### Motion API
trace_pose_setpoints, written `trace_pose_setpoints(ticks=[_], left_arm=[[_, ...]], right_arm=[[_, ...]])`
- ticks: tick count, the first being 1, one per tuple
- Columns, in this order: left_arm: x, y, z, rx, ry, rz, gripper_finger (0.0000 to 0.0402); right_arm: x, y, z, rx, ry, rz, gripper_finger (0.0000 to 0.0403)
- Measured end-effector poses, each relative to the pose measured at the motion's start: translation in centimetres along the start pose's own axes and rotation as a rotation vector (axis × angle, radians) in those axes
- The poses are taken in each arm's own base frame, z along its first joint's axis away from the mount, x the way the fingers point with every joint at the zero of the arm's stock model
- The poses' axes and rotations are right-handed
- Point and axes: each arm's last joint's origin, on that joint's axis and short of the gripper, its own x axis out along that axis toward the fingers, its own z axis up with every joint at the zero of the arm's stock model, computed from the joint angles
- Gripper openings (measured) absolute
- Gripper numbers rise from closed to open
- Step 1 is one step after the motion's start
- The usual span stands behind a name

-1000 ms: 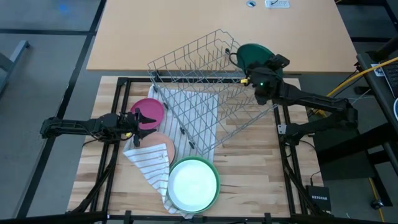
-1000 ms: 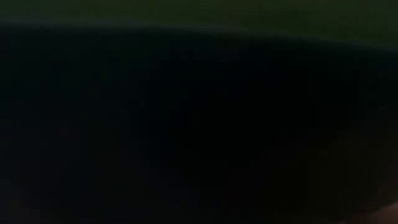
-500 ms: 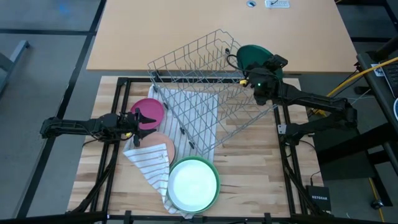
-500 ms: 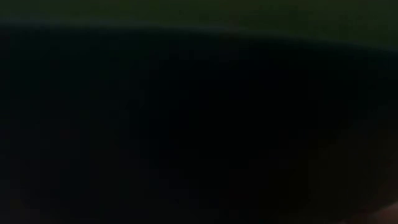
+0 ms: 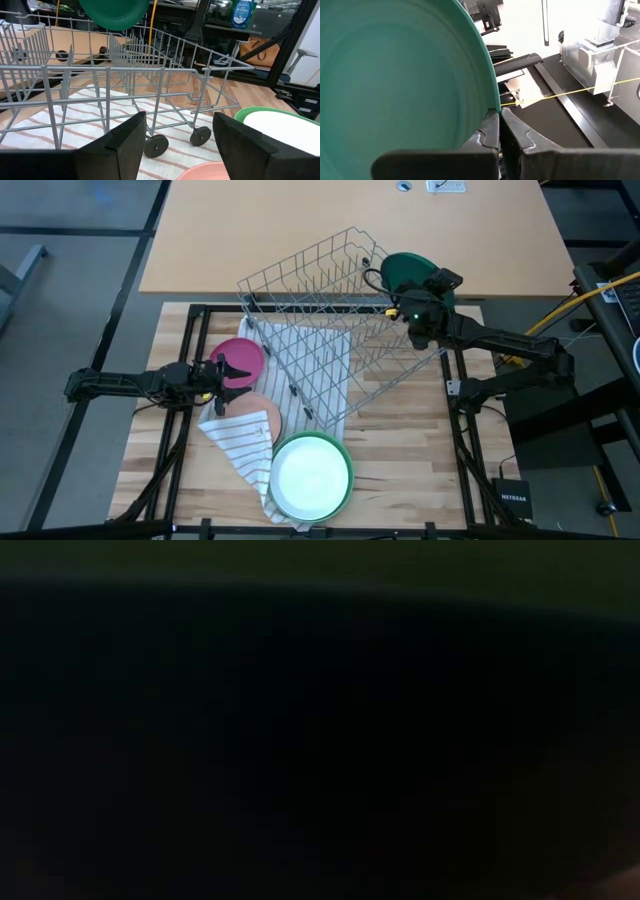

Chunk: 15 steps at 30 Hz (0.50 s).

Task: Sort dishes
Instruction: Put the top dark green plate in the dish rack

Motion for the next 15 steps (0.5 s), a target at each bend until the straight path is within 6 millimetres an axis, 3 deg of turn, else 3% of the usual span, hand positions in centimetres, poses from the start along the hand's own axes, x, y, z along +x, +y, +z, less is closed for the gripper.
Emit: trace_pose_setpoints(ticks=[15], left_arm=[[0.0, 0.0, -0.01, 0.0, 0.0, 0.0, 0.0219]], right_arm=[[0.0, 0.0, 0.0, 0.011, 0.0, 0.0, 0.0001]])
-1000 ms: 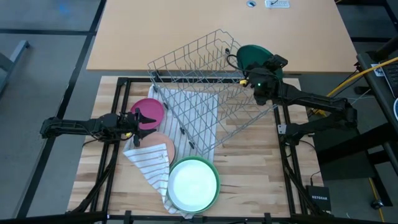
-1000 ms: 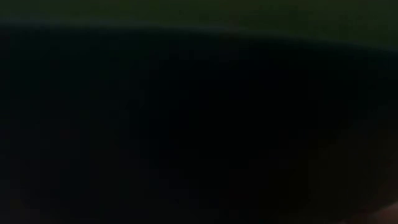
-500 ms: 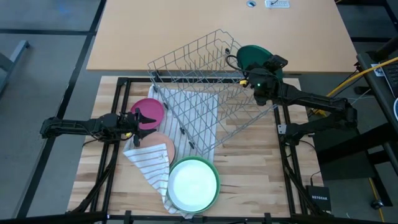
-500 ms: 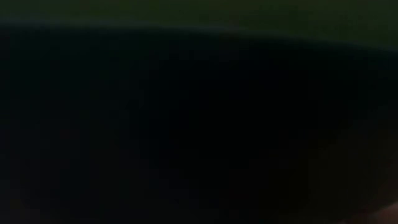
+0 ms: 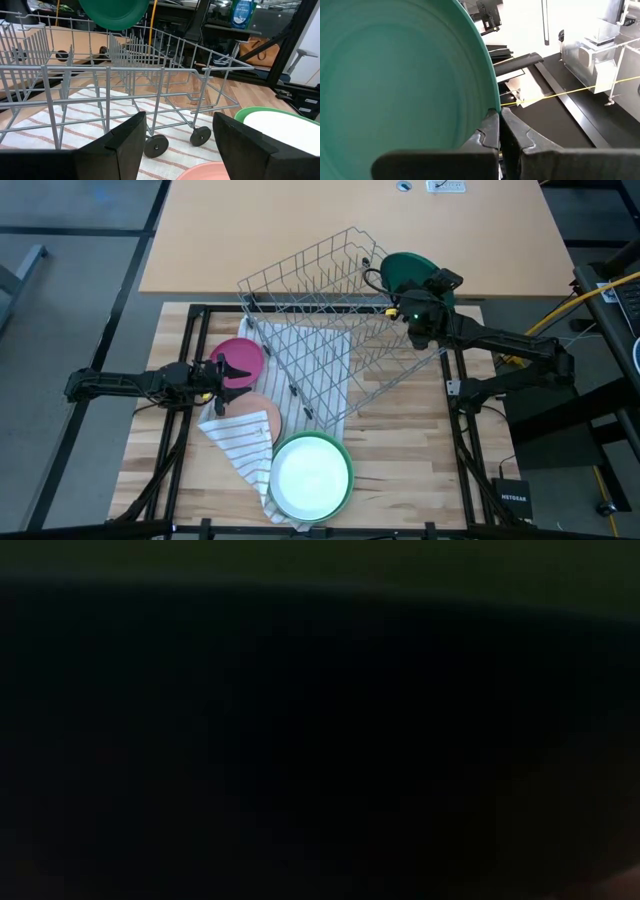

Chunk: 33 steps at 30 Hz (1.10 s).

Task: Sort dishes
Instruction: Put the top dark green plate in the dish rack

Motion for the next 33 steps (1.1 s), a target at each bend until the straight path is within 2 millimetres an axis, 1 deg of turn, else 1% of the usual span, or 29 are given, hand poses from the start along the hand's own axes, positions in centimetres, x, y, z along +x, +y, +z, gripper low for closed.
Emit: trace_pose_setpoints(ticks=[4, 11, 18, 21, 28, 33], left_arm=[[0.0, 0.0, 0.0, 0.0, -0.001, 0.0, 0.0219], [0.0, 0.0, 0.0, 0.0, -0.001, 0.0, 0.0219], [0.0, 0.0, 0.0, 0.0, 0.0, 0.0, 0.0219], [0.0, 0.0, 0.0, 0.0, 0.0, 0.0, 0.0219], [0.0, 0.0, 0.0, 0.0, 0.0, 0.0, 0.0219], [0.0, 0.0, 0.0, 0.0, -0.001, 0.0, 0.0219]], right_arm=[[0.0, 0.0, 0.0, 0.006, 0.0, 0.0, 0.0001], [0.0, 0.0, 0.0, 0.07, 0.0, 0.0, 0.0001], [0.0, 0.0, 0.0, 0.075, 0.0, 0.0, 0.0001], [-0.1, 0.2, 0.1, 0.068, -0.004, 0.002, 0.0001], [-1.3, 1.4, 0.8, 0.016, -0.051, 0.02, 0.0001], [-1.3, 1.8, 0.9, -0.005, -0.048, 0.018, 0.0001]])
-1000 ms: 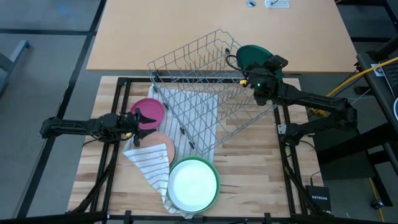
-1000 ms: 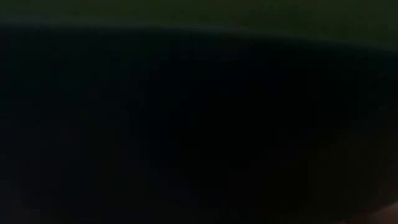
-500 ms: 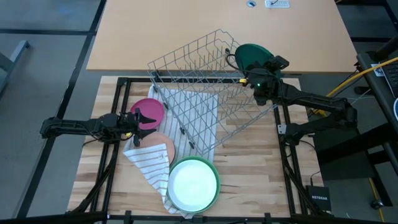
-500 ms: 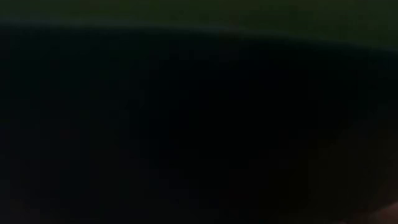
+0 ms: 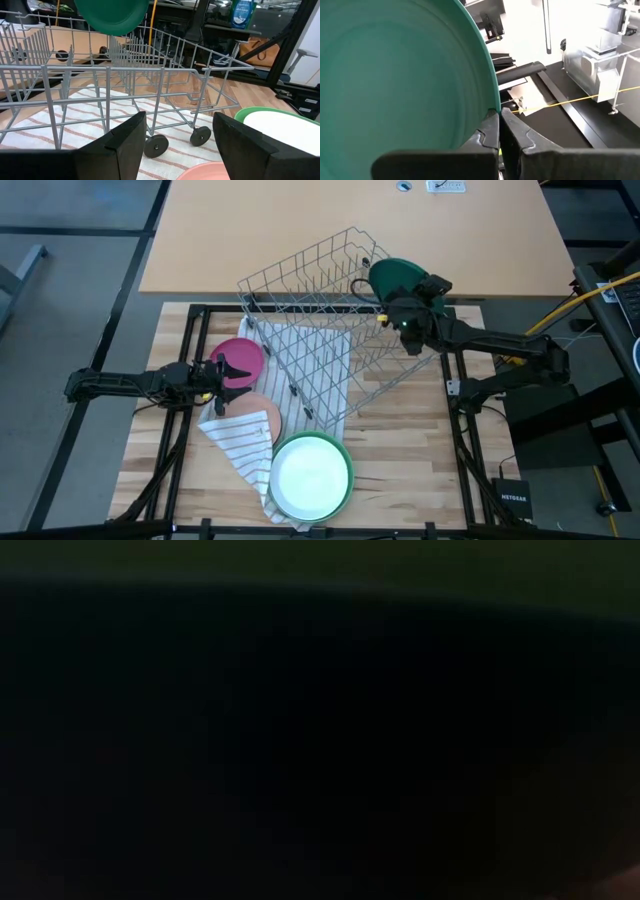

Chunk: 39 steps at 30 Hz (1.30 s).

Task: Sort dishes
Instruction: Put the top dark green plate in the dish rack

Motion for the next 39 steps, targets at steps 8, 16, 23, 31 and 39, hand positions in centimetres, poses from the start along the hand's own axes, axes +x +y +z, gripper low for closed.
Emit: trace_pose_setpoints(ticks=[8, 16, 23, 31, 39], left_arm=[[0.0, 0.0, 0.0, 0.0, 0.0, 0.0, 0.0219], [0.0, 0.0, 0.0, 0.0, 0.0, 0.0, 0.0219], [0.0, 0.0, 0.0, 0.0, 0.0, 0.0, 0.0219], [0.0, 0.0, 0.0, 0.0, 0.0, 0.0, 0.0219], [0.0, 0.0, 0.0, 0.0, 0.0, 0.0, 0.0219]], right_arm=[[0.0, -0.3, 0.0, 0.025, 0.001, 0.0, 0.0001], [0.0, -0.2, 0.0, 0.022, 0.0, 0.0, 0.0001], [0.0, 0.0, -0.1, 0.022, -0.001, 0.0, 0.0001], [0.0, 0.0, -0.1, 0.101, 0.0, 0.0, 0.0001], [-1.1, 1.2, -1.1, 0.097, -0.039, 0.017, 0.0001]])
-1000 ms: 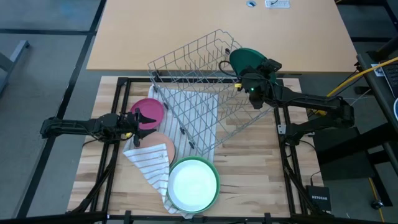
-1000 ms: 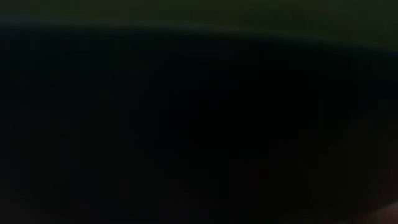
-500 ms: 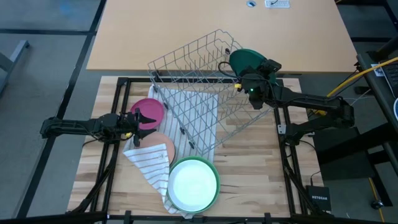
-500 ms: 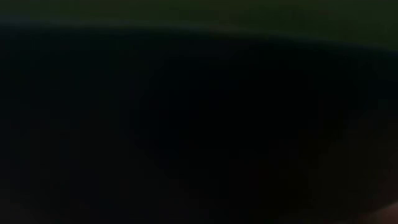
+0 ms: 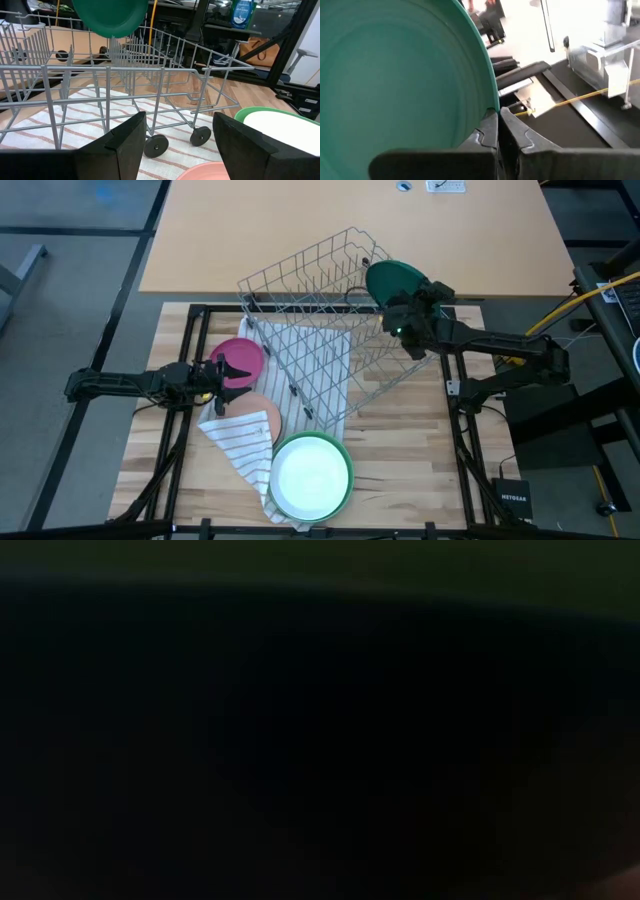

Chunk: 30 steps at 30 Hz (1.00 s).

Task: Sort dishes
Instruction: Put the top dark green plate in the dish rack

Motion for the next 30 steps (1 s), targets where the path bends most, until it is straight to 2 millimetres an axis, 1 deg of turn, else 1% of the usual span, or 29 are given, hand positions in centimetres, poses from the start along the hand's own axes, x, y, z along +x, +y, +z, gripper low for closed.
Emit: trace_pose_setpoints(ticks=[4, 13, 30], left_arm=[[0.0, 0.0, 0.0, 0.0, 0.0, 0.0, 0.0219], [0.0, 0.0, 0.0, 0.0, 0.0, 0.0, 0.0219], [0.0, 0.0, 0.0, 0.0, 0.0, 0.0, 0.0219]], right_arm=[[-1.0, 0.8, -0.1, 0.001, -0.034, 0.015, 0.0001], [-1.1, 1.8, 0.3, 0.005, -0.036, 0.015, 0.0001], [-1.1, 1.9, 0.3, 0.169, -0.047, 0.053, 0.0001]])
